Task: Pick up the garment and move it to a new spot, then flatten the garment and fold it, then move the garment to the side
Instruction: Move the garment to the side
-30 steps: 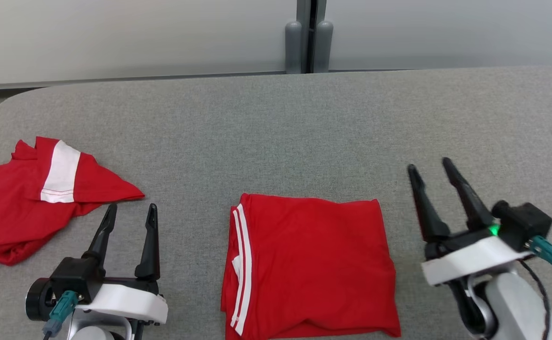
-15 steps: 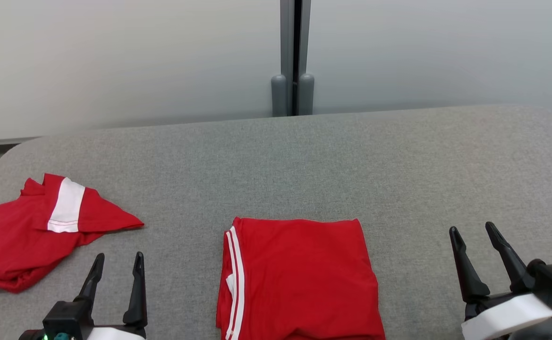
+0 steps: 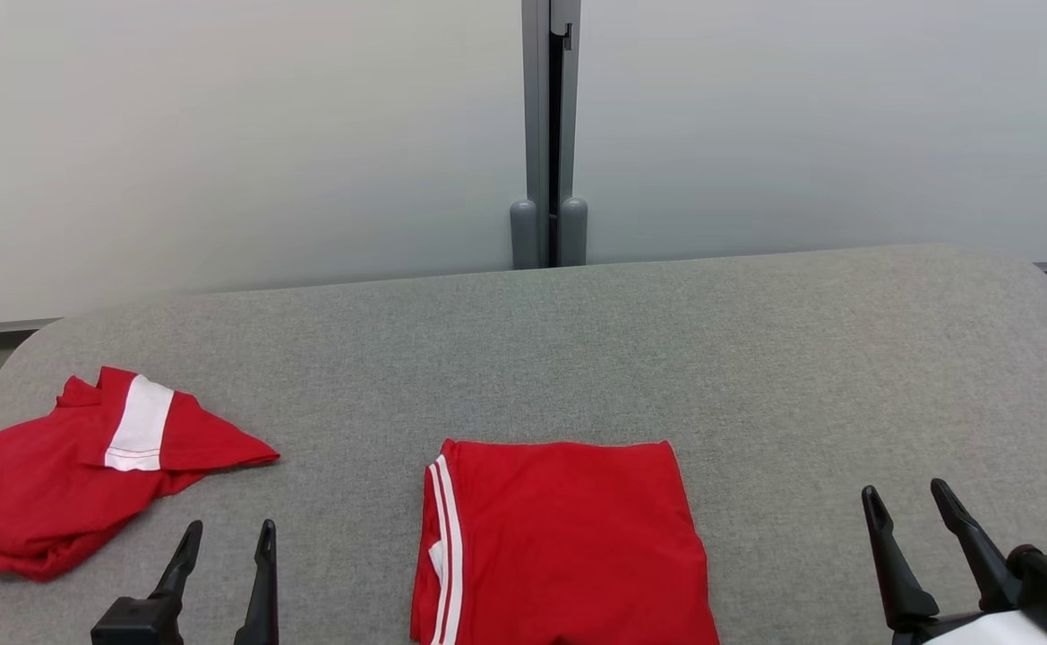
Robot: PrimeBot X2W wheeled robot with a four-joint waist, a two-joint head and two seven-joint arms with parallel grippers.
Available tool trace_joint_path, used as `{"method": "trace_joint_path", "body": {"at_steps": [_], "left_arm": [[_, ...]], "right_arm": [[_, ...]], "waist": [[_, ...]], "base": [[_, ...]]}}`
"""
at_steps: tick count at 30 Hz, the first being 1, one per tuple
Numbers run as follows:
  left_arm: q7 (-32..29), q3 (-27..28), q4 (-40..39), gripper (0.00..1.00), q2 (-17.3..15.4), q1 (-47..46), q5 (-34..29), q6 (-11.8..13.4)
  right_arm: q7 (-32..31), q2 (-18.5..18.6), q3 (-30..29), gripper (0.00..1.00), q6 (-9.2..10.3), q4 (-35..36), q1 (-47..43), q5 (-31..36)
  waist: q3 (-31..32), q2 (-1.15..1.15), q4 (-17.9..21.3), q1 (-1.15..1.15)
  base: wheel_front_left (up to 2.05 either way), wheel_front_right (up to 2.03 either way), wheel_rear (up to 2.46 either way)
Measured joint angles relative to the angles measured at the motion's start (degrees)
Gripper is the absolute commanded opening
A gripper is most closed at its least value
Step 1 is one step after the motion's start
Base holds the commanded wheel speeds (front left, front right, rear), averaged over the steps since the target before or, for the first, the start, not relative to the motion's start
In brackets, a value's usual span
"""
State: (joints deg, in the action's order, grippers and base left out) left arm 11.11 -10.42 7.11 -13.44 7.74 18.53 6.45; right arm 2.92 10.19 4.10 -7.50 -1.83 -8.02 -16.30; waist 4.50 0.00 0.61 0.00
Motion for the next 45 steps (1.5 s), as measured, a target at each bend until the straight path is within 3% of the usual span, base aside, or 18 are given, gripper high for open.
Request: {"method": "trace_joint_path", "body": {"at_steps": [30,36,45], "left_arm": [[0.1,-0.3,0.1,1.0,-0.3,-2.8,1.8,0.2],[1.3,-1.4,0.4,1.0,1.4,-9.3,1.9,-0.9],[3.4,-2.1,3.7,1.0,3.5,-16.4,1.5,-2.6]], "right_arm": [[-3.0,-0.7,-0.4,1.0,0.0,1.4,-0.8,1.2],[-2.9,-0.5,2.4,1.0,0.0,-4.7,3.1,-1.1],[-1.6,-1.4,7.2,1.0,0.01,-20.0,9.7,-4.8]], "waist": [[-1.9,0.0,-3.7,0.0],[-6.3,0.0,-7.2,0.0],[-13.4,0.0,-12.7,0.0]], "base": [[0.0,0.0,0.0],[0.0,0.0,0.0],[0.0,0.0,0.0]]}}
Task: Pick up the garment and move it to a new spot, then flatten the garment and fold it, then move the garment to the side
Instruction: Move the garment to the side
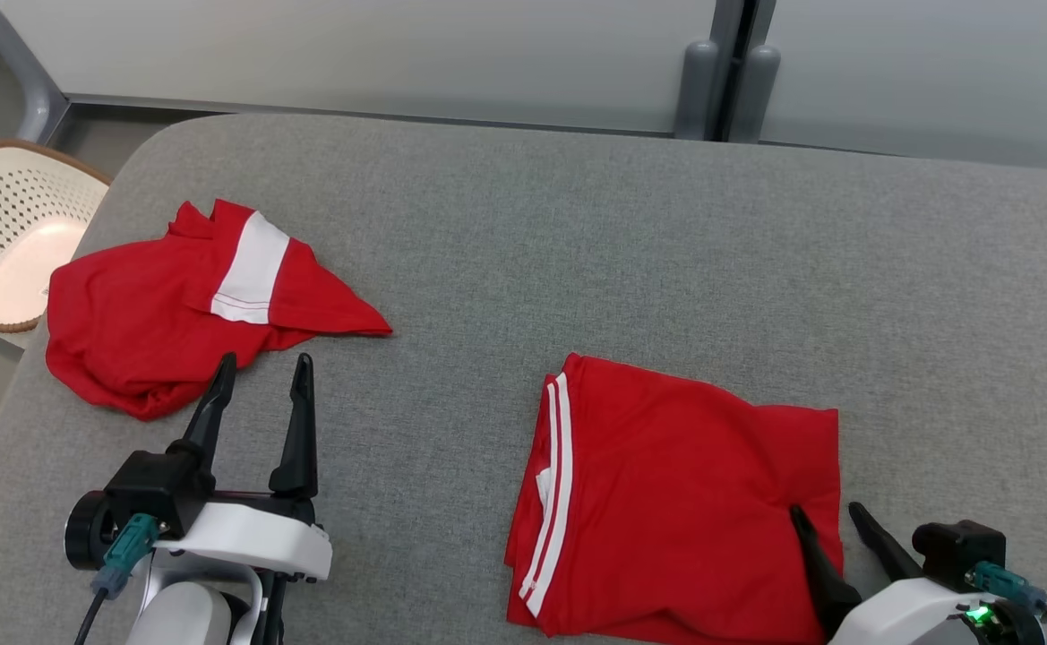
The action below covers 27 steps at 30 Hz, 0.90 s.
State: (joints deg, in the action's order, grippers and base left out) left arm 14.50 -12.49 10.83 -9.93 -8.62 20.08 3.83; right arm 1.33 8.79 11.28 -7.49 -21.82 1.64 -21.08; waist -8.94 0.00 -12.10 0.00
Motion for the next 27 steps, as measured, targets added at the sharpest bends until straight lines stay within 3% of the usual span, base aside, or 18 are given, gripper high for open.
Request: {"method": "trace_joint_path", "body": {"at_steps": [1,2,3,5,6,16,27], "left_arm": [[0.2,0.2,0.2,1.0,0.0,-0.2,-0.1,-0.1],[0.2,0.3,0.4,1.0,0.0,-0.4,-0.3,-0.3],[0.2,0.4,0.6,1.0,0.1,-0.7,-0.4,-0.3],[0.3,0.3,0.9,1.0,-0.2,-1.2,-1.6,-0.2],[0.4,0.4,1.1,1.0,-0.2,-1.5,-2.0,-0.2],[0.5,1.1,-1.0,1.0,-0.1,-2.1,-3.4,-0.8],[-1.1,-0.7,-5.8,1.0,-2.0,-1.0,-4.6,-1.8]], "right_arm": [[0.3,0.0,0.5,1.0,0.0,-0.9,0.7,-0.4],[0.3,0.2,0.9,0.86,-0.01,-1.7,1.3,-0.6],[0.3,0.3,1.4,0.62,0.0,-2.3,1.7,-1.1],[0.4,0.8,2.3,0.25,0.0,-3.4,2.7,-2.1],[0.4,1.1,2.7,0.0,0.0,-3.7,3.1,-2.3],[2.4,2.1,7.2,0.0,-0.15,-4.9,5.8,-2.4],[3.5,7.8,8.3,0.0,-0.09,-5.7,10.5,-1.6]], "waist": [[-0.6,0.0,-0.4,0.0],[-1.1,0.0,-0.7,0.0],[-1.5,0.0,-0.9,0.0],[-2.0,0.0,-1.1,0.0],[-2.1,0.0,-1.0,0.0],[-2.1,0.0,3.8,0.0],[-3.0,0.0,17.8,0.0]], "base": [[0.0,0.0,0.0],[0.0,0.0,0.0],[0.0,0.0,0.0],[0.0,0.0,0.0],[0.0,0.0,0.0],[0.0,0.0,0.0],[0.0,0.0,0.0]]}}
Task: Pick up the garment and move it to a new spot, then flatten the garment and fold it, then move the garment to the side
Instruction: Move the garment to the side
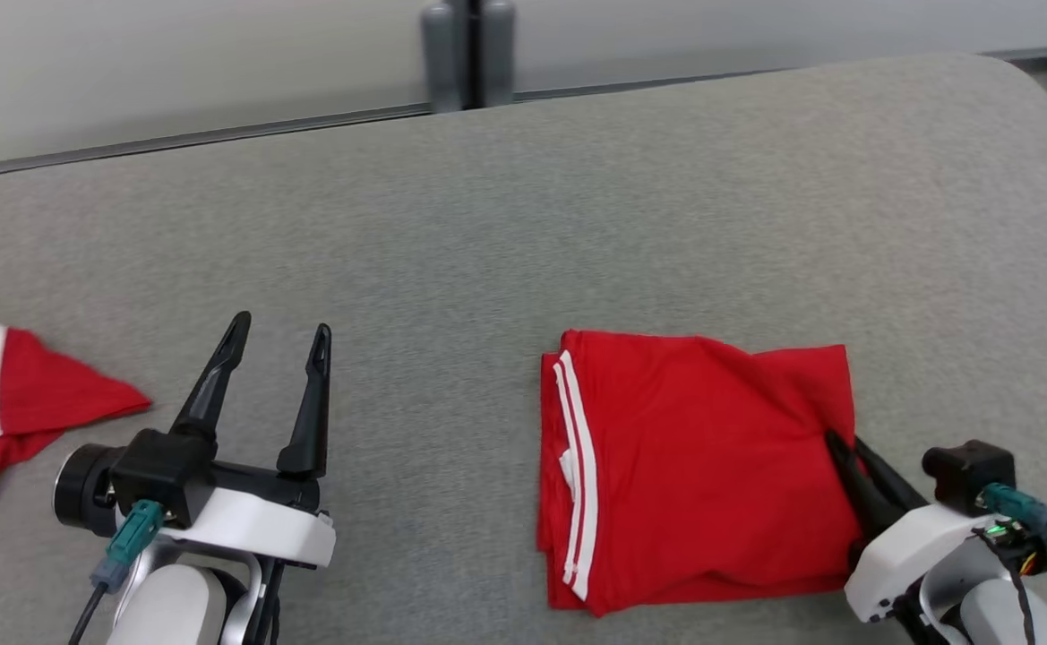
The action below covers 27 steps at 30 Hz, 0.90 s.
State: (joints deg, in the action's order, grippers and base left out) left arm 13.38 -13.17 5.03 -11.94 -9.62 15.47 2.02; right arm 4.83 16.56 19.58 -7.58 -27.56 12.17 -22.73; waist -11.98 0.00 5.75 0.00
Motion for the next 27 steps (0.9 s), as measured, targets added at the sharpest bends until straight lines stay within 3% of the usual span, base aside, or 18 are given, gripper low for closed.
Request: {"method": "trace_joint_path", "body": {"at_steps": [6,10,17,27], "left_arm": [[-2.4,-1.4,-3.8,1.0,-1.1,-1.1,-0.8,-0.6],[-4.1,-2.8,-6.4,1.0,-1.4,-3.9,-1.6,-1.5],[-6.9,-3.8,-11.2,1.0,-3.0,-9.5,-3.4,-2.4],[-7.7,-4.9,-16.6,1.0,-4.3,-16.5,-5.4,-3.8]], "right_arm": [[1.9,2.1,-0.2,0.0,0.01,-1.6,4.9,-0.9],[3.8,4.1,-0.5,0.0,0.02,-3.5,9.5,-1.0],[5.4,7.8,-1.5,0.0,0.01,-8.9,22.2,-1.5],[6.3,15.6,-8.6,0.0,0.01,-22.3,36.3,0.9]], "waist": [[-1.6,0.0,8.0,0.0],[-4.7,0.0,10.6,0.0],[-12.0,0.0,11.8,0.0],[-22.2,0.0,9.9,0.0]], "base": [[0.0,0.0,0.0],[0.0,0.0,0.0],[0.0,0.0,0.0],[0.0,0.0,0.0]]}}
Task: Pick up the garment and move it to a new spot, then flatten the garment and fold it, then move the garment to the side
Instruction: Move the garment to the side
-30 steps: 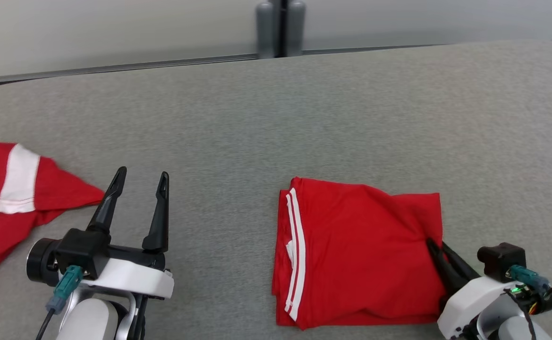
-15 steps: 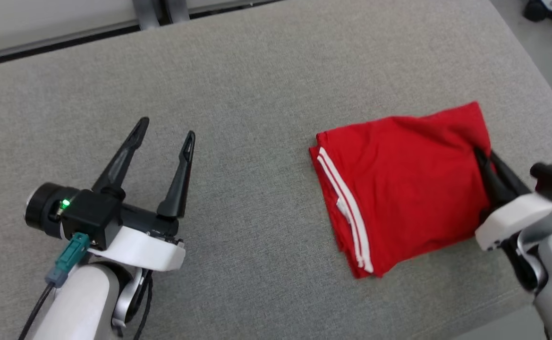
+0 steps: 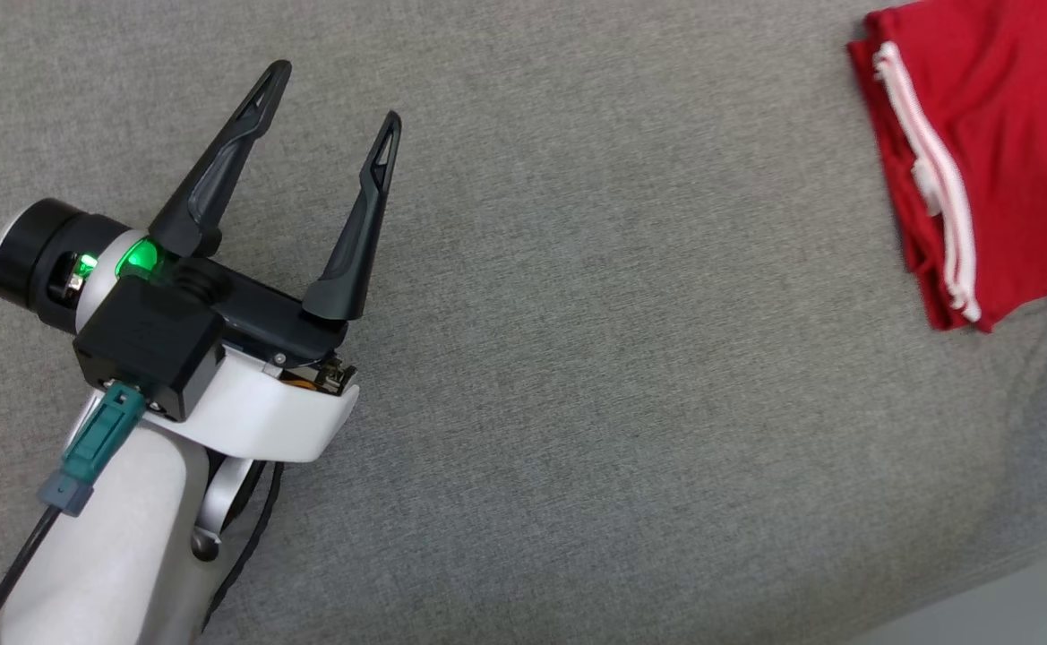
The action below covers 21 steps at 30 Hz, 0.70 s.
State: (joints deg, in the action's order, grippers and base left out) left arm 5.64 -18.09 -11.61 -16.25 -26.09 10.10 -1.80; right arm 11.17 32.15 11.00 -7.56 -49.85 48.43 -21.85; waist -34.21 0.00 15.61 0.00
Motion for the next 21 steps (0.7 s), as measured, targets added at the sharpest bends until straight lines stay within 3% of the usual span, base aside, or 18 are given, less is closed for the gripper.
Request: {"method": "trace_joint_path", "body": {"at_steps": [5,7,8,9,16,21], "left_arm": [[0.3,-0.2,-0.6,1.0,-0.4,-2.1,-0.5,-0.2],[0.4,-0.5,-0.7,1.0,-0.5,-2.7,-0.5,-0.7],[0.5,-0.6,-0.7,1.0,-0.6,-3.0,-0.5,-0.7],[0.7,-0.7,-0.7,1.0,-0.7,-3.3,-0.6,-0.7],[2.1,-0.2,1.4,1.0,-1.1,-2.5,0.1,-0.7],[3.1,0.4,3.5,1.0,-0.9,0.5,1.3,0.4]], "right_arm": [[1.2,0.9,-4.9,0.0,0.01,-6.2,4.6,-0.3],[1.5,0.9,-6.8,0.46,0.0,-9.0,5.9,-0.2],[1.4,1.1,-7.3,0.89,0.0,-10.5,6.4,0.1],[1.4,1.2,-7.9,1.0,0.01,-11.8,6.9,0.5],[3.5,-2.3,-11.1,1.0,0.01,-15.2,6.7,1.3],[3.8,-5.9,-13.3,1.0,0.01,-8.6,0.6,2.7]], "waist": [[-3.1,0.0,-2.0,0.0],[-3.9,0.0,-2.8,0.0],[-4.3,0.0,-3.1,0.0],[-4.7,0.0,-3.5,0.0],[-3.1,0.0,-3.6,0.0],[0.1,0.0,-3.0,0.0]], "base": [[0.0,0.0,0.0],[0.0,0.0,0.0],[0.0,0.0,0.0],[0.0,0.0,0.0],[0.0,0.0,0.0],[0.0,0.0,0.0]]}}
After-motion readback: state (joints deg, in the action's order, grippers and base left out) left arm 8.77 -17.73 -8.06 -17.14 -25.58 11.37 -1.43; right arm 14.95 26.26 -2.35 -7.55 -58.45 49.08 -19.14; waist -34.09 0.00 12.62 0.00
